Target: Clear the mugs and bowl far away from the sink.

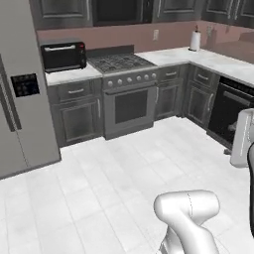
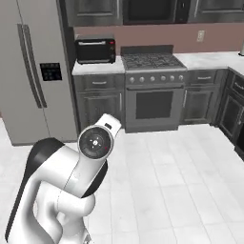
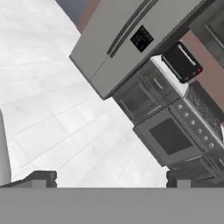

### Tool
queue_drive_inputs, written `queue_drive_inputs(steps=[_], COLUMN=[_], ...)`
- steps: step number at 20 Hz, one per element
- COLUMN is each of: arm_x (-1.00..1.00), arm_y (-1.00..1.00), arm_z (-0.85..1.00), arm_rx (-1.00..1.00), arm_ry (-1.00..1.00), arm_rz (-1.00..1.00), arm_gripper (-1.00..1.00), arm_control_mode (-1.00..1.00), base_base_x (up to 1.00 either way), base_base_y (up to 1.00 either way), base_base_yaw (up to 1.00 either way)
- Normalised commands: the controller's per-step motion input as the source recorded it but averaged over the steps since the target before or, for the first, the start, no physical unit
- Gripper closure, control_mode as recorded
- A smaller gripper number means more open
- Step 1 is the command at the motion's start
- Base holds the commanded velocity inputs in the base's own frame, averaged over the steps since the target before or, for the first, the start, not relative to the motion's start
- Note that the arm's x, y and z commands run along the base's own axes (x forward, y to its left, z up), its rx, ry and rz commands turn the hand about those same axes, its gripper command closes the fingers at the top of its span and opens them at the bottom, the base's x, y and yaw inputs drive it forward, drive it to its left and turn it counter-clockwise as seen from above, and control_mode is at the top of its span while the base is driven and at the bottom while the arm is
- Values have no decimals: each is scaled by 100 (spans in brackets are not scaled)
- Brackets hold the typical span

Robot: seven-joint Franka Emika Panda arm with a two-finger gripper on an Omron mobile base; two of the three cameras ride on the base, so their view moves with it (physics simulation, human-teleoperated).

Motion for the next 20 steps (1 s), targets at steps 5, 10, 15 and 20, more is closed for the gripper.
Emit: queue_drive_inputs(steps=[5, 10, 15, 20], arm_x=[0, 0, 0, 0], arm_y=[0, 0, 0, 0], arm_z=[0, 0, 0, 0], arm_rx=[0, 0, 0, 0], arm_ry=[0, 0, 0, 0], arm_rz=[0, 0, 0, 0], arm_gripper=[-100, -100, -100, -100], arm_control_mode=[100, 100, 100, 100], base_base_x=[10, 12, 19, 48], base_base_y=[0, 0, -6, 0], base_base_yaw=[-100, -100, -97, -79])
